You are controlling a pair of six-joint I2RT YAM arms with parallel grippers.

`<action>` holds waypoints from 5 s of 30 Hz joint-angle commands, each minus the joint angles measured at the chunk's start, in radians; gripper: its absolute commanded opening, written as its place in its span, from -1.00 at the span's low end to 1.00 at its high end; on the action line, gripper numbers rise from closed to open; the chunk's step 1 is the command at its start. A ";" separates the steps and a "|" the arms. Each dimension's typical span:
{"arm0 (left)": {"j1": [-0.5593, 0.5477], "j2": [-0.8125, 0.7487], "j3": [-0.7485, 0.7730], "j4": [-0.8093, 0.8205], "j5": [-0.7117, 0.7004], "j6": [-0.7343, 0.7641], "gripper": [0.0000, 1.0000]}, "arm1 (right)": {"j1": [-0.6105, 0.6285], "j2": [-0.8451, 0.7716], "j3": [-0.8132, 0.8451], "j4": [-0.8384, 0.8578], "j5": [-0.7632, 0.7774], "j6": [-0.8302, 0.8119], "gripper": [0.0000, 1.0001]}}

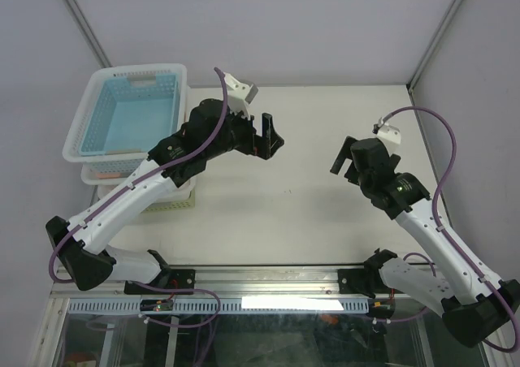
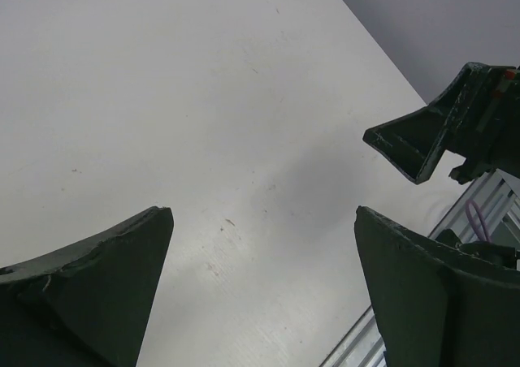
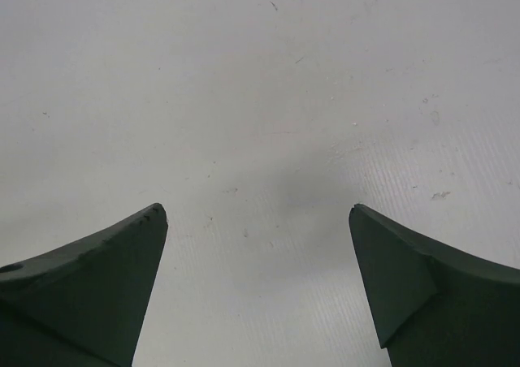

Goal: Turn the large container upside down

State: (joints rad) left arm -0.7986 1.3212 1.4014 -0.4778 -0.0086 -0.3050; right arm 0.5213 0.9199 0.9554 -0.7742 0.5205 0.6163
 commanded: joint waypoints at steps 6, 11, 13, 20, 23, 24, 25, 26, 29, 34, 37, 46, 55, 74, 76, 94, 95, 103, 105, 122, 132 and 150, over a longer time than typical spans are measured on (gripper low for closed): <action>-0.004 -0.064 -0.015 0.063 -0.013 0.031 0.98 | -0.003 -0.033 0.028 0.024 0.040 0.040 0.98; -0.003 -0.071 -0.012 0.068 -0.002 0.049 0.98 | -0.004 -0.035 0.023 0.025 0.038 0.040 0.97; -0.004 -0.071 0.002 0.070 0.000 0.057 0.98 | -0.004 -0.031 0.022 0.027 0.030 0.040 0.98; -0.003 -0.072 0.113 0.066 -0.078 0.096 0.98 | -0.004 -0.017 0.026 0.047 -0.007 0.042 0.97; -0.002 -0.044 0.223 0.003 -0.258 0.116 0.98 | -0.004 -0.007 0.034 0.062 -0.038 0.042 0.97; 0.005 -0.024 0.276 -0.057 -0.338 0.121 0.98 | -0.004 -0.001 0.040 0.063 -0.052 0.042 0.97; 0.019 0.013 0.357 -0.141 -0.406 0.122 0.98 | -0.004 0.005 0.048 0.061 -0.069 0.043 0.97; 0.041 0.057 0.444 -0.253 -0.466 0.113 0.98 | -0.004 0.013 0.060 0.057 -0.086 0.045 0.97; 0.141 0.173 0.621 -0.503 -0.543 0.061 0.98 | -0.003 0.025 0.073 0.049 -0.118 0.055 0.97; 0.296 0.122 0.584 -0.558 -0.570 0.013 0.91 | -0.004 0.029 0.069 0.059 -0.132 0.061 0.98; 0.410 0.115 0.572 -0.578 -0.501 0.018 0.82 | -0.004 0.033 0.074 0.059 -0.141 0.063 0.97; 0.566 0.115 0.460 -0.568 -0.313 0.003 0.63 | -0.004 0.036 0.075 0.059 -0.146 0.064 0.97; 0.571 0.115 0.396 -0.551 -0.309 0.022 0.45 | -0.003 0.035 0.090 0.038 -0.129 0.054 0.98; 0.572 0.080 0.416 -0.511 -0.296 0.062 -0.70 | -0.004 0.057 0.129 0.007 -0.114 0.064 0.97; 0.570 0.073 0.440 -0.500 -0.292 0.068 -0.85 | -0.004 0.046 0.127 0.007 -0.111 0.059 0.98; 0.570 0.093 0.720 -0.451 -0.179 0.134 -1.00 | -0.005 0.027 0.102 0.013 -0.119 0.077 0.97; 0.570 0.096 0.737 -0.448 -0.178 0.136 -1.00 | -0.004 0.026 0.102 0.013 -0.119 0.077 0.97; 0.569 0.130 0.846 -0.396 -0.162 0.152 -1.00 | -0.004 0.015 0.101 0.008 -0.117 0.085 0.97; 0.570 0.139 0.875 -0.383 -0.160 0.156 -1.00 | -0.004 0.014 0.102 0.007 -0.117 0.084 0.98; 0.570 0.185 1.070 -0.171 0.177 0.003 -1.00 | -0.004 -0.060 0.126 -0.029 -0.094 0.092 0.97; 0.469 0.235 1.015 -0.006 0.443 -0.189 -1.00 | -0.004 -0.163 0.241 -0.131 0.003 0.071 0.97; 0.165 0.594 0.865 0.199 0.525 -0.394 -1.00 | -0.004 -0.330 0.430 -0.089 0.013 -0.120 0.97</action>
State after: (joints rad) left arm -0.6102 1.9034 2.3074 -0.4606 0.4355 -0.5838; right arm 0.5205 0.5659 1.3632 -0.8879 0.5350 0.5365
